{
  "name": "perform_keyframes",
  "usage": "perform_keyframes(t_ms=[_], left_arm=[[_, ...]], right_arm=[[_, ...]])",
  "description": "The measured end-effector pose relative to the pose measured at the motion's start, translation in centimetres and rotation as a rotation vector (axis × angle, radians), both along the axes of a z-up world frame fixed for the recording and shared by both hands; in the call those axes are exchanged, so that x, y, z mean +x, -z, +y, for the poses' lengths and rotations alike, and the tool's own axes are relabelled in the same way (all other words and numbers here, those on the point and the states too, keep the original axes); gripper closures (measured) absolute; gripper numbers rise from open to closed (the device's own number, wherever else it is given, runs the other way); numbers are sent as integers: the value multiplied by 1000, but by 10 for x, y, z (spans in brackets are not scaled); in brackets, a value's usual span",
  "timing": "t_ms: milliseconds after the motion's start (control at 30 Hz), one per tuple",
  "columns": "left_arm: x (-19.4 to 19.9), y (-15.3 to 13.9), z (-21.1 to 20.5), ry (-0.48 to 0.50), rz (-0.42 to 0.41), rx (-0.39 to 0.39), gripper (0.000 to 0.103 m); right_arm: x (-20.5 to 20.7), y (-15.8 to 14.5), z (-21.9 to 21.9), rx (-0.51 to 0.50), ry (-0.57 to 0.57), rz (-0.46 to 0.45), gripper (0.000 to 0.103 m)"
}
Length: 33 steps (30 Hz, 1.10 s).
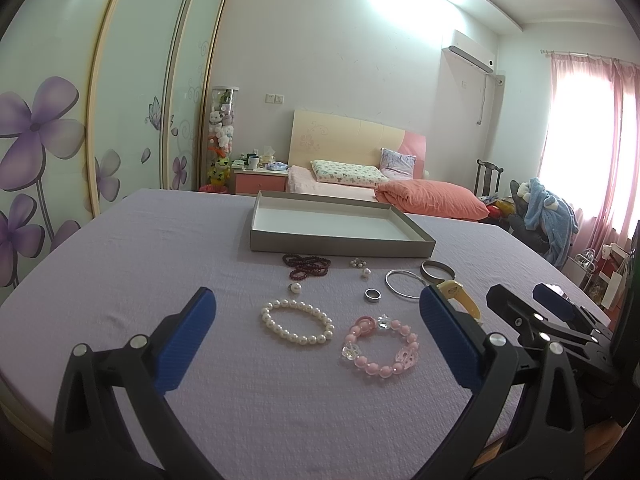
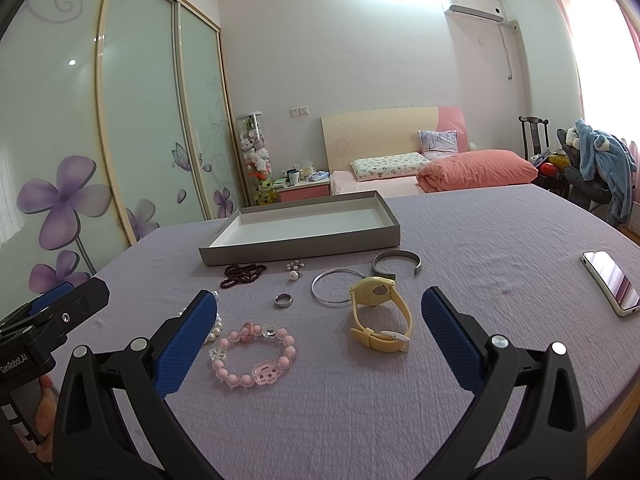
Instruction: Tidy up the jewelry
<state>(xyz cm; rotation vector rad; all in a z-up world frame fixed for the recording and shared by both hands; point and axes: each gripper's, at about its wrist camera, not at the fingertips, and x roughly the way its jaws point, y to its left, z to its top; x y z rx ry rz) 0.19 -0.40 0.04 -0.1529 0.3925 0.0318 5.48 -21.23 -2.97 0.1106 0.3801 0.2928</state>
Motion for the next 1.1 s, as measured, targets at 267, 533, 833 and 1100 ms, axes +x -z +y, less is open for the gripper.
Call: perform_keyframes(t_ms=[267,533,833,1100], left_arm=[[0,0,0,0,1,0,4],[10,11,7,-11,26,0,4],[41,29,25,-73,156,41,4],[70,43,44,-85,269,32,4]], right_arm=[[0,0,0,0,0,1,2],[5,1,1,-9,1,18,2],[63,23,-18,-58,71,243,2],[102,40,-13,-115,52,405,13]])
